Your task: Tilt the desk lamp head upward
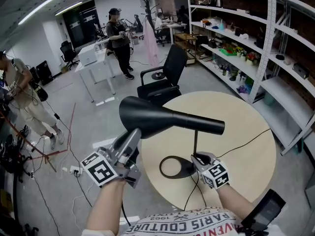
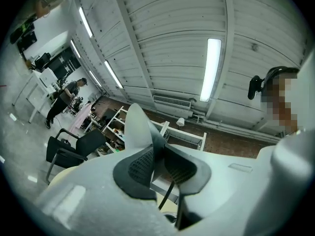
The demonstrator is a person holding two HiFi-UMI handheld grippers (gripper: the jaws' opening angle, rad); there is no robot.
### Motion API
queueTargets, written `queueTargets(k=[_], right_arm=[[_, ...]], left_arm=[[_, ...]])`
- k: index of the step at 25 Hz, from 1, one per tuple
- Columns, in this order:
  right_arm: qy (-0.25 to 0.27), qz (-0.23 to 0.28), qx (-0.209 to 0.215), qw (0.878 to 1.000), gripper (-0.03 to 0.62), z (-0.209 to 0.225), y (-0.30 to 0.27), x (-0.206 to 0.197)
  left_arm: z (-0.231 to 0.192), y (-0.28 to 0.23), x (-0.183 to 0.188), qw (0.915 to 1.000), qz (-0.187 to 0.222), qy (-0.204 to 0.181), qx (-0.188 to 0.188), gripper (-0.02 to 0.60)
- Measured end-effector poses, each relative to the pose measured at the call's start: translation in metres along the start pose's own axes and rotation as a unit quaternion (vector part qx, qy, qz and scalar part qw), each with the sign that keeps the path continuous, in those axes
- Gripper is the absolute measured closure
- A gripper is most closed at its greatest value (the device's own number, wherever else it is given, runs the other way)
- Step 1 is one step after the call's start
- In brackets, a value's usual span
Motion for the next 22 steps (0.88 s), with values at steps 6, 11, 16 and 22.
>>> queueTargets(k=[6,11,16,22], right_arm=[[-0.001,0.008,-0.005,1.000,0.549,-0.001,0.001,0.003],[0.000,0.005,0.000,1.000,0.549,-0.003,0.001,0.002],[0.000,0.002,-0.006,1.000,0.549,-0.001,0.000,0.004],[0.002,-0.001,-0.008,1.000,0.549,-0.001,0.000,0.004]], left_arm=[[0.010,0.000,0.010,0.9999,0.002,-0.016,0.004,0.531],[0.021,0.001,0.018,0.9990,0.002,-0.044,0.006,0.534],[0.035,-0.003,0.029,0.9969,-0.001,-0.079,0.003,0.538],[0.045,-0.004,0.033,0.9947,-0.008,-0.102,0.003,0.543]])
Point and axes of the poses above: the fingertips, and each gripper's own axes: y backward along the fingers, z to its right, x out of its top, the point moved 1 cm from there along y, backward along the fingers, and after that the axes turned 8 degrees about x, right-handed, at the moved point
